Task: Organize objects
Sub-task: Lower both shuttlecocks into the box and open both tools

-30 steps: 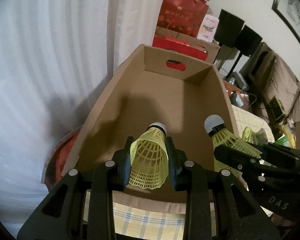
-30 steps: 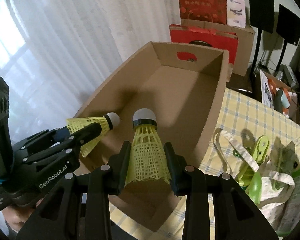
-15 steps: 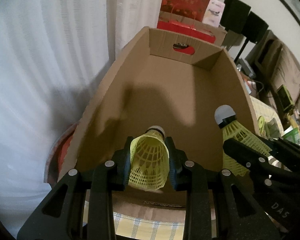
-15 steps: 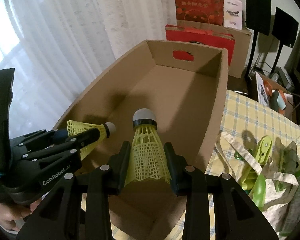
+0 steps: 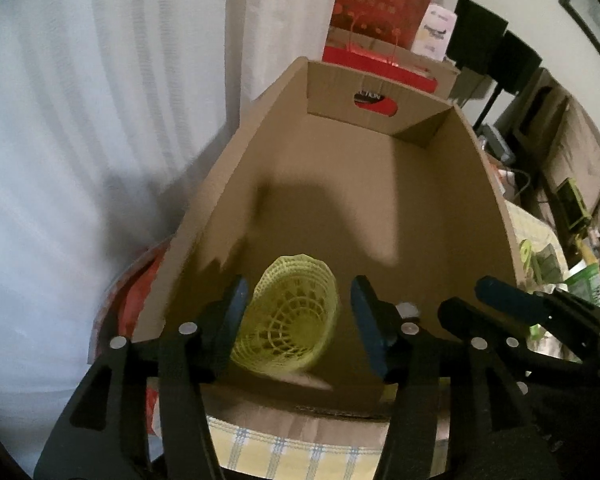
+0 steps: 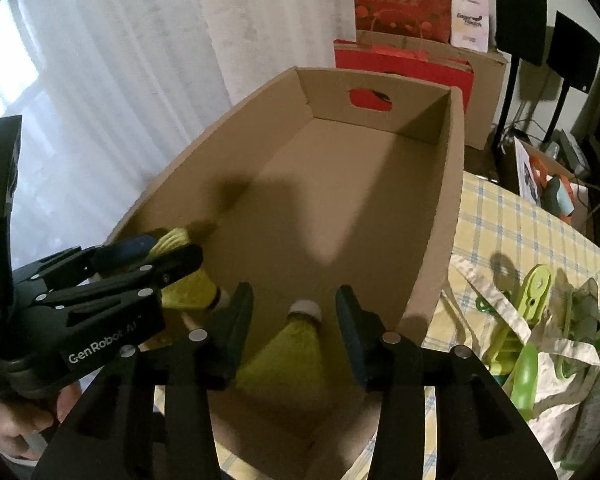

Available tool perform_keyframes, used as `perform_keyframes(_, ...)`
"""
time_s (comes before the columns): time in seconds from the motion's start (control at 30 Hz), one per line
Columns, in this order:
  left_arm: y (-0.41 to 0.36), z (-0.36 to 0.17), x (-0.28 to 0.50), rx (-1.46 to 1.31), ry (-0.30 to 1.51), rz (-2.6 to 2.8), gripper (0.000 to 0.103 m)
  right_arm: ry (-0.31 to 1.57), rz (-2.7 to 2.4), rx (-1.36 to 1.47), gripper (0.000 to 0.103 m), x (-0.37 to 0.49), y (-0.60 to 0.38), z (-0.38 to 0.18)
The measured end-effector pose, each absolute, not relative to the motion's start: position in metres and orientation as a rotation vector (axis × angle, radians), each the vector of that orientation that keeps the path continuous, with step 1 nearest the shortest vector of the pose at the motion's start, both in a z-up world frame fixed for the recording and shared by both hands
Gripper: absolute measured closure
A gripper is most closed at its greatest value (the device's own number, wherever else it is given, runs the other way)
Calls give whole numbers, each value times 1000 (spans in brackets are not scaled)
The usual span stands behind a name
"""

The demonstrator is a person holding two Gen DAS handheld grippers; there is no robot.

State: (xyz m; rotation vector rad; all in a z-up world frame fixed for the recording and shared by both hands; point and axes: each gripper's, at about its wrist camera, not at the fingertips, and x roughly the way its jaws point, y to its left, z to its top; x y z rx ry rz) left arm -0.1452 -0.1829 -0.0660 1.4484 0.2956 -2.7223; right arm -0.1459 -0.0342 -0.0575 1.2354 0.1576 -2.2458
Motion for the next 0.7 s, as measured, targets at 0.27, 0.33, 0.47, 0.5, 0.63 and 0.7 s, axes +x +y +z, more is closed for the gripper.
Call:
perform_keyframes(0.27,-183,-53,-136,1395,320,-2747,39,155,-2284,1196,51,-136,-21,-41)
perform_keyframes(0.33,-181,-49,-134,1385,313,-2757,32,169,-2310,1182,49,-134,-16,-37)
perform_keyframes(0.47,-176,-43,-130,1363,279,-2778,21,173,-2361,1158,37,-132,-1,-30)
perform_keyframes(0.5,-174,-42,-128,1356,268,-2787,18,168,-2376,1153,35,-131,5,-28)
perform_keyframes(0.63,-163,-34,-122,1320,221,-2820,10,146,-2419,1142,26,-131,25,-23)
perform_keyframes(0.7,-159,-32,-120,1317,227,-2836,7,133,-2436,1142,23,-131,36,-20)
